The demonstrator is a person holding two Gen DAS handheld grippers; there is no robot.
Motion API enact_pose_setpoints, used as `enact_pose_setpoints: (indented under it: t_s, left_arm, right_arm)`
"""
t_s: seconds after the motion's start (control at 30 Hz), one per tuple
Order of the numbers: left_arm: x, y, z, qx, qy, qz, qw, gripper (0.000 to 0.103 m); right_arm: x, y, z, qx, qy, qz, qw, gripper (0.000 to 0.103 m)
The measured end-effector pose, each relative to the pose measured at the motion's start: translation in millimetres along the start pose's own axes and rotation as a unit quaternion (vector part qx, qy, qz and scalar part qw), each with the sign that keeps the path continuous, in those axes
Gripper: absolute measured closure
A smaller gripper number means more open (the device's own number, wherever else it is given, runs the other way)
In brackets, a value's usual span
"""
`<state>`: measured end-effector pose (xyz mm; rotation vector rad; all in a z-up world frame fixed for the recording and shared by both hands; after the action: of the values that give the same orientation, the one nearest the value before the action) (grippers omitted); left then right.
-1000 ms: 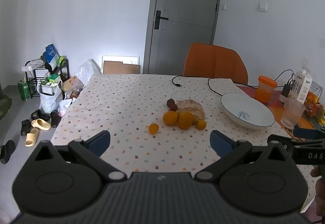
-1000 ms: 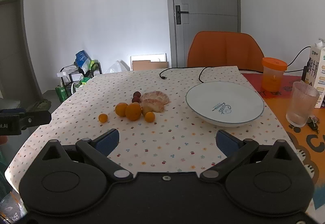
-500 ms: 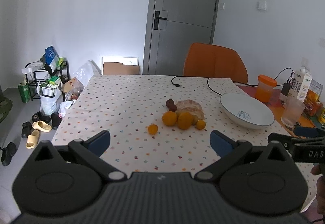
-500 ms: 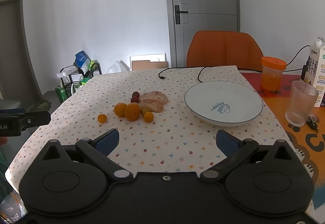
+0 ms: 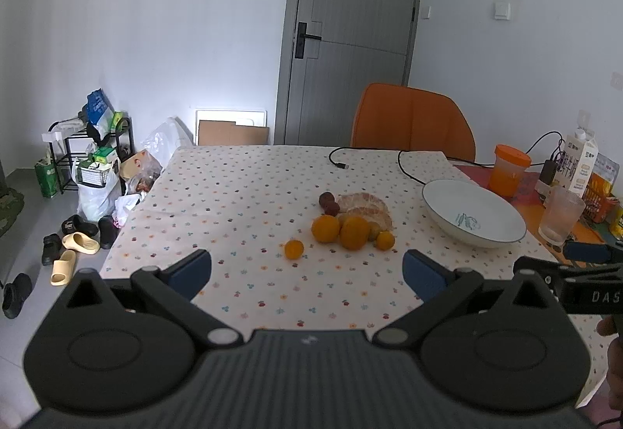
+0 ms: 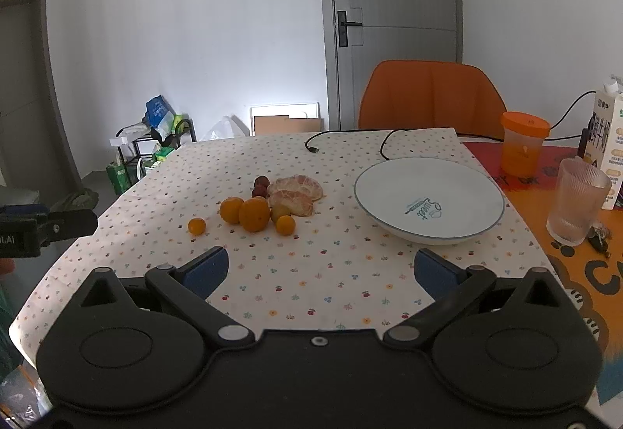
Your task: Organize fruits
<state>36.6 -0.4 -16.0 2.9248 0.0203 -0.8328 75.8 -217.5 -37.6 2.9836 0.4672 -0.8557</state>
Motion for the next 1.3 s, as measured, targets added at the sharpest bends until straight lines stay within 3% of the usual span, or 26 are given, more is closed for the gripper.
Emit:
enact_pose_setpoints:
  t_s: [0.83, 1.03, 1.3]
  left_arm:
    - [3, -2, 1, 0.007, -0.008, -0.008, 0.9999, 0.000]
    - [13, -2, -2, 0.011, -0.009, -0.011, 0.9998, 0.000]
    - [30, -8, -5, 0.005, 0.004, -0.011, 0.9999, 0.000]
  right_arm:
    - [2, 2, 1, -0.007, -0.001, -0.004, 1.000, 0.000]
    - [4, 1, -6, -0.049, 0.010, -0.016, 0.999, 0.000]
    - [23, 9, -13, -0.048, 0.012, -0.019, 0.999, 0.000]
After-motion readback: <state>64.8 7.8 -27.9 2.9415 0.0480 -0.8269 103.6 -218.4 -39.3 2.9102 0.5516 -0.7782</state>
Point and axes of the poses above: each gripper's, at about its wrist camera, not at the fingertips, and x roughly the way its jaws point, y to its right, z to its underside, the point moved 4 cm from there along x, roughly the way its jaws point, and after that the axes turned 4 degrees about -y, right-handed, at the moved point
